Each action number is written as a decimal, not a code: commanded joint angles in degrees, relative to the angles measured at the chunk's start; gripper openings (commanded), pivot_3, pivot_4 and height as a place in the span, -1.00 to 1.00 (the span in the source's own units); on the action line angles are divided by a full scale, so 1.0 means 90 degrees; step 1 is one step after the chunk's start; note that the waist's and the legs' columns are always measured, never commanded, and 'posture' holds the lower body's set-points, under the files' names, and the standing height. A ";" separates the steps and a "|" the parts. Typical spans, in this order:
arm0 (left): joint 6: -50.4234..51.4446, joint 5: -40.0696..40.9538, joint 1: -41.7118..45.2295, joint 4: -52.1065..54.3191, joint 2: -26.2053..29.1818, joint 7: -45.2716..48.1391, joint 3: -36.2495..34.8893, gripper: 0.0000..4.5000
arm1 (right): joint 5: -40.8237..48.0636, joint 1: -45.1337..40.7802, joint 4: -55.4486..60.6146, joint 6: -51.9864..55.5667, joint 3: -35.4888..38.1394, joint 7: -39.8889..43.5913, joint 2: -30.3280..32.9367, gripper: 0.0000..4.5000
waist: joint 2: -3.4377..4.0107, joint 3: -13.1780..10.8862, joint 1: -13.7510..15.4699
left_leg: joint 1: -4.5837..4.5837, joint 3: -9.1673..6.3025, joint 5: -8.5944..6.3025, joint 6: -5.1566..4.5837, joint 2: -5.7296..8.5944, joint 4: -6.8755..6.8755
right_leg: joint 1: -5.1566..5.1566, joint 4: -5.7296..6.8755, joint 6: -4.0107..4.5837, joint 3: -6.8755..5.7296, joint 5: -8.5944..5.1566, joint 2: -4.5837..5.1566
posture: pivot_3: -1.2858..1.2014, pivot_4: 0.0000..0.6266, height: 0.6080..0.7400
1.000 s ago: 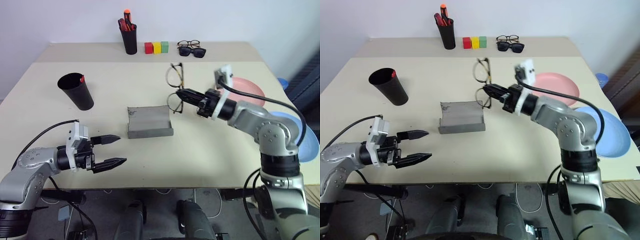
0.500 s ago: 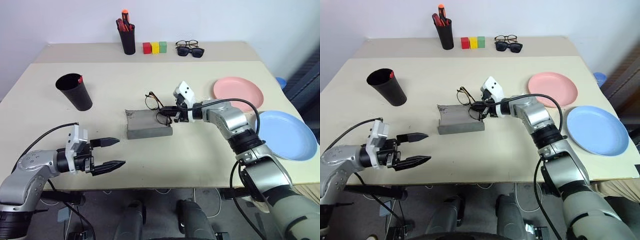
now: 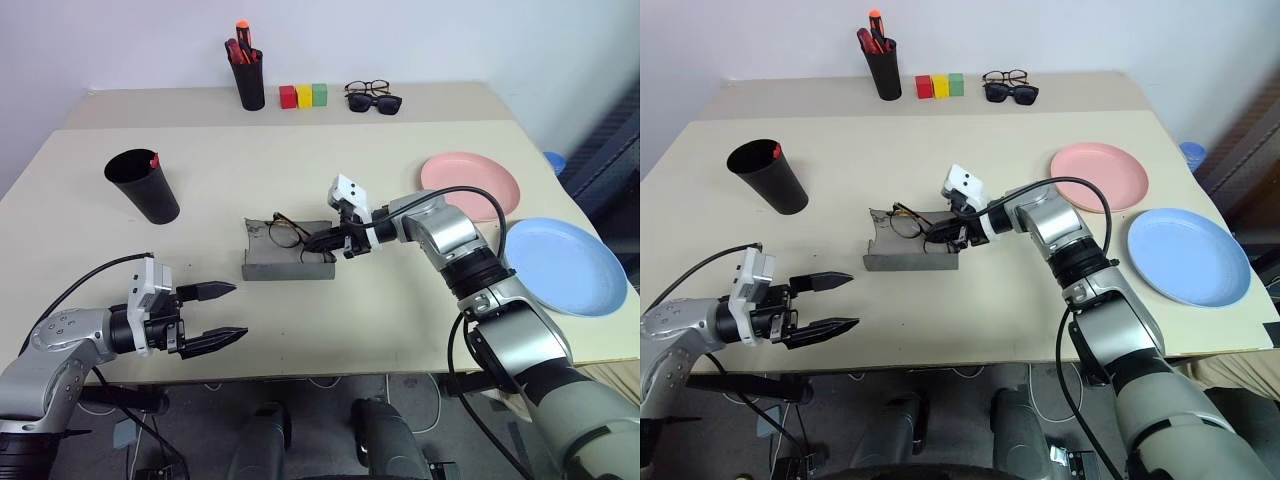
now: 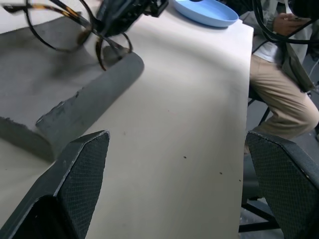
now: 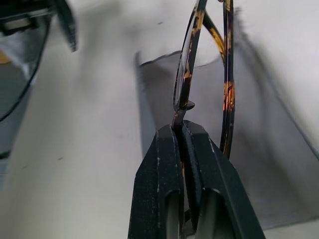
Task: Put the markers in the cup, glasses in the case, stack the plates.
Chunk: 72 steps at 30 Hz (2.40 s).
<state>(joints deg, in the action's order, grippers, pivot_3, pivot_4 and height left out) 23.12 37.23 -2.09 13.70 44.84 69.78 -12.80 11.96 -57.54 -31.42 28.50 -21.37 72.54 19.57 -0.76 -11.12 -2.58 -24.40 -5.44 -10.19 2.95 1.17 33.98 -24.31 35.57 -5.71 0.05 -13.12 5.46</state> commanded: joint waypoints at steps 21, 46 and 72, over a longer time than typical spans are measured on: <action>-0.0053 0.0050 0.0968 -0.0351 -0.0217 -0.0427 -0.0002 1.00 | 0.0210 -0.0481 0.1107 0.0901 0.1346 -0.0399 0.0192 -0.15 | 0.0001 -0.0001 0.0049 | -0.0001 0.0001 0.0001 0.0002 0.0001 0.0004 | -0.0001 0.0010 -0.0019 0.0001 0.0010 0.0000 | 0.03 -0.52 1.00; -0.3395 -0.3336 0.7300 -0.8181 -0.1172 0.0343 0.1902 -0.99 | 0.0517 0.7678 0.8470 0.0171 0.3812 -0.3135 0.1659 -0.13 | -0.0061 0.0004 0.0234 | -0.0011 0.0057 -0.0001 -0.0004 -0.0005 0.0038 | 0.0024 -0.0027 -0.0038 0.0015 0.0008 0.0011 | 0.03 -0.52 1.00; -0.3760 -0.4406 0.8167 -0.9599 -0.1770 0.2518 0.2761 -0.99 | 0.0998 0.7503 0.8113 -0.0798 0.3471 -0.3501 0.1498 -0.13 | -0.0066 0.0002 0.0208 | -0.0006 0.0057 -0.0003 -0.0008 -0.0005 0.0040 | 0.0031 -0.0022 -0.0046 0.0015 0.0018 0.0011 | 0.03 -0.52 1.00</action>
<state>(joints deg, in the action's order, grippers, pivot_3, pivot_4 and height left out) -11.86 -5.16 71.81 -74.55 28.19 90.51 10.66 20.12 10.39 41.26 21.39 9.60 41.45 32.56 -1.36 -11.10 -0.71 -24.45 -4.93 -10.22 2.87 1.12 34.34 -24.02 35.37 -6.13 0.19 -12.95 5.57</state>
